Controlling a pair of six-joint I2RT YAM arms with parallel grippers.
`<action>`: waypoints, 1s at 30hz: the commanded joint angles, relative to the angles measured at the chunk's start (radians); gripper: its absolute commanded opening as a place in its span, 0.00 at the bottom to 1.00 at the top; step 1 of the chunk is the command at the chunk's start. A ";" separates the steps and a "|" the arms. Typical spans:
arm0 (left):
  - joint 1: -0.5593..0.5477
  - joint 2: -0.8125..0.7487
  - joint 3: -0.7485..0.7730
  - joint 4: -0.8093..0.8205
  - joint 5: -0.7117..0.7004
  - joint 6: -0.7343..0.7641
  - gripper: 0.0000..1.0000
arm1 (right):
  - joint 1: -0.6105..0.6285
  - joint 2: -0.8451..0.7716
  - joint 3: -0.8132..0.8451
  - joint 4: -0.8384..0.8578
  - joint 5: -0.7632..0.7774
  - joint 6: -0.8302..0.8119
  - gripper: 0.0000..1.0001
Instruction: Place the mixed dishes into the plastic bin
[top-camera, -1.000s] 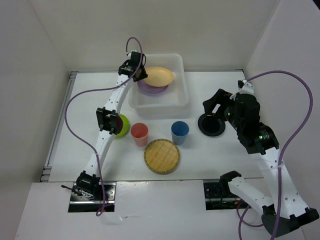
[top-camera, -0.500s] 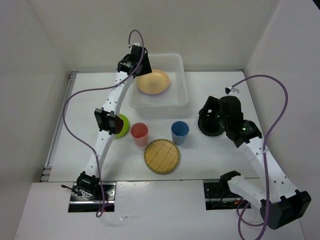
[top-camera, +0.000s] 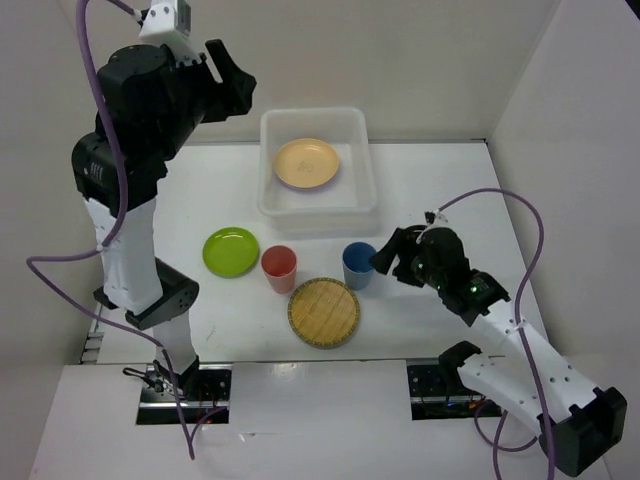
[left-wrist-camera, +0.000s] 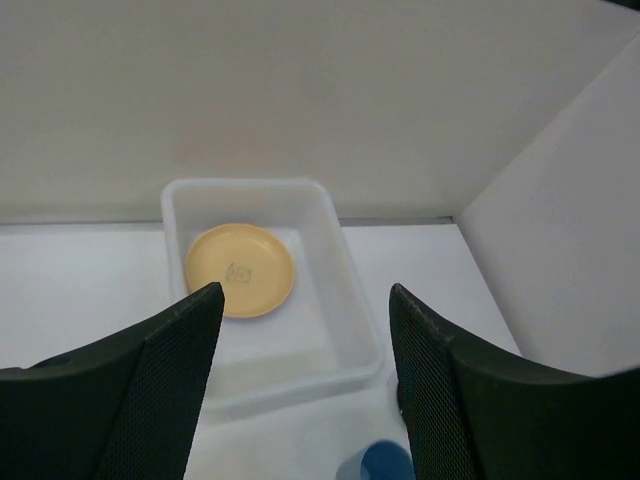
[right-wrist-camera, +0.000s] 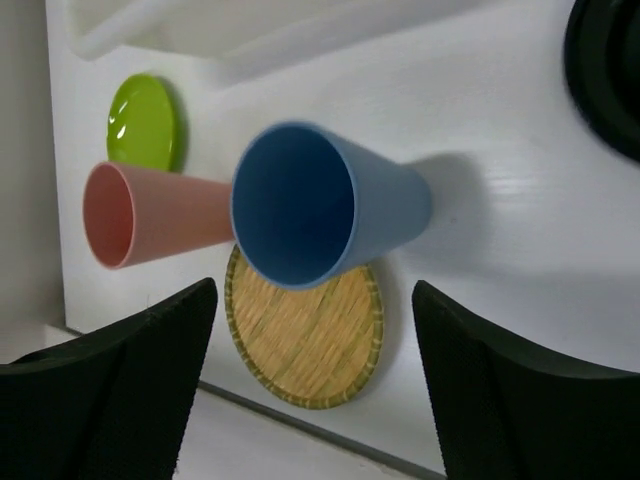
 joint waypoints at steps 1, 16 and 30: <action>-0.031 0.009 -0.119 -0.137 -0.064 0.033 0.74 | 0.105 -0.083 -0.117 0.074 -0.017 0.179 0.82; -0.074 -0.258 0.042 0.001 0.104 -0.002 0.72 | 0.346 -0.204 -0.422 0.207 0.078 0.541 0.79; -0.074 -0.390 0.042 0.066 0.141 0.064 0.73 | 0.435 0.149 -0.415 0.403 0.130 0.575 0.75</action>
